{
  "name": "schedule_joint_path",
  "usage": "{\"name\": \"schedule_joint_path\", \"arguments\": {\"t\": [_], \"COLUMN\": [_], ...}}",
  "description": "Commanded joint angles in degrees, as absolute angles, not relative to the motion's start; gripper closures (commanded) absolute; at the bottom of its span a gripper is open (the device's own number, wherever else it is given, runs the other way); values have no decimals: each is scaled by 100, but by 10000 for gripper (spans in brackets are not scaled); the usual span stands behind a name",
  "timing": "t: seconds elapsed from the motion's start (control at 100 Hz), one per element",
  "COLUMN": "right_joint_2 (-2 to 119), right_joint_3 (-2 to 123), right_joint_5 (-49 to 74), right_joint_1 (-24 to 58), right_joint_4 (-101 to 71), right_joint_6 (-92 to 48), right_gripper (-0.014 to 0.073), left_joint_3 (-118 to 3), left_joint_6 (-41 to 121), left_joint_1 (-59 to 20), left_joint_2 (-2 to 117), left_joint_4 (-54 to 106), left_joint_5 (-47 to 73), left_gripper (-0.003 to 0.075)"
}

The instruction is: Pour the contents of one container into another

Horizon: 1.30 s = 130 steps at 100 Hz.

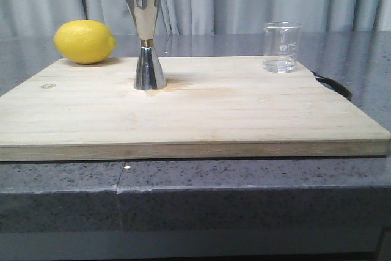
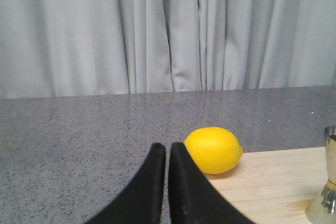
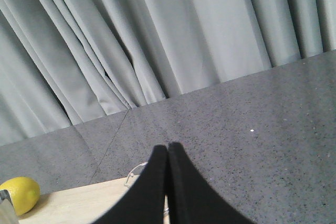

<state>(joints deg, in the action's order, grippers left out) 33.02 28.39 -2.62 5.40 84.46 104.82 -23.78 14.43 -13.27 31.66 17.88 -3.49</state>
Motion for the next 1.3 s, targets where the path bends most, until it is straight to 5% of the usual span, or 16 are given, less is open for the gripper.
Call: {"name": "schedule_joint_path", "arguments": {"t": [0.0, 0.65, 1.06, 1.29], "right_joint_2": [3295, 3295, 3295, 3295], "right_joint_3": [2991, 2991, 2991, 2991], "right_joint_5": [-259, -259, -272, -272], "right_joint_1": [551, 551, 551, 551], "right_joint_4": [8515, 8515, 8515, 8515], "right_joint_6": [10468, 10468, 10468, 10468], "right_gripper": [664, 664, 664, 664], "left_joint_3": [-2530, -2391, -364, 234], "left_joint_6": [1405, 1405, 1394, 104], "left_joint_1": [-1313, -1327, -1051, -514], "left_joint_2": [3164, 3056, 701, -104], "left_joint_4": [1829, 1829, 1676, 631], "left_joint_5": [-821, -805, -961, -952], "left_gripper": [739, 739, 739, 739]}}
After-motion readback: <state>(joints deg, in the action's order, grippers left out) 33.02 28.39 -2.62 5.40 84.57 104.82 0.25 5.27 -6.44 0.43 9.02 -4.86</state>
